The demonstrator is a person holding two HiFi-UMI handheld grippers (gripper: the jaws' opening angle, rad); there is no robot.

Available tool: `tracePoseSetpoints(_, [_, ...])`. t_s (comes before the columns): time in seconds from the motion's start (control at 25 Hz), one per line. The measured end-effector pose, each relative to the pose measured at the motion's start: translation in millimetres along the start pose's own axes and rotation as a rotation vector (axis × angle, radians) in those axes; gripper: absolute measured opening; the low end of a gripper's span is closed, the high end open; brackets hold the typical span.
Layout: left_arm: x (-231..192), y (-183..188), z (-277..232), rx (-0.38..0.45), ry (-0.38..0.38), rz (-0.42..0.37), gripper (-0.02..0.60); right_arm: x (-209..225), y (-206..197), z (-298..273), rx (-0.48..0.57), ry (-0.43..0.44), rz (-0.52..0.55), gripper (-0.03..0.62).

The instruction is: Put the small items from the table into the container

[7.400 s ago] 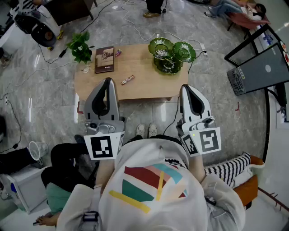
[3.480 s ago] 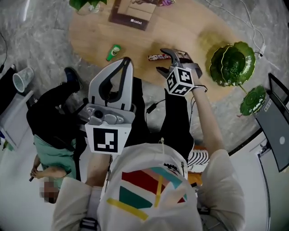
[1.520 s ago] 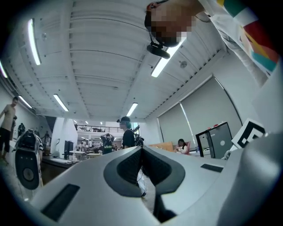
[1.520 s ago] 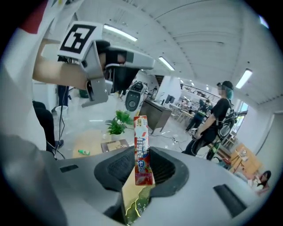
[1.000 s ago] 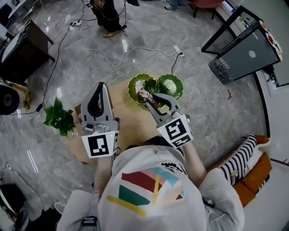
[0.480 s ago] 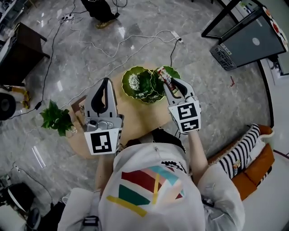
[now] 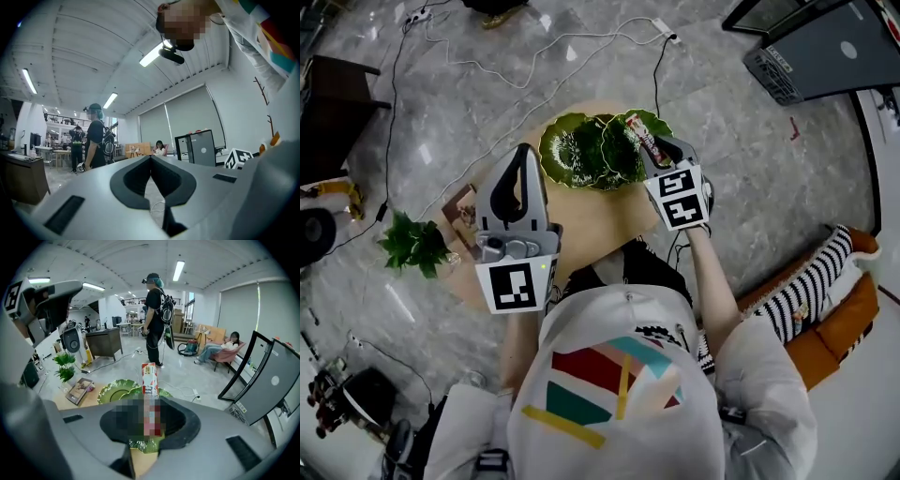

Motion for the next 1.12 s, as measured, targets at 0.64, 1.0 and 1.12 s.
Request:
tracePoseSetpoints(0.64, [13, -23, 4, -0.072, -0.021, 0.013, 0.008, 5, -14, -21, 0.03, -0.111, 0.003, 0.134])
tracePoseSetpoints(1.0, [10, -9, 22, -0.034, -0.004, 0.006, 0.008, -3, 15, 16, 0.133, -0.109, -0.066, 0.14])
tracePoseSetpoints(1.12, [11, 0, 27, -0.009, 0.006, 0.002, 0.008, -10, 25, 31, 0.174, -0.076, -0.053, 0.138])
Point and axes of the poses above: the fingertips, and each gripper's own axes: z backward along the fingers, x to its right, y out of its top, the point moved 3 cm from there along z, backward along the fingers, and after that the axes turned 4 degrees about -z, right-handed, at the moved point
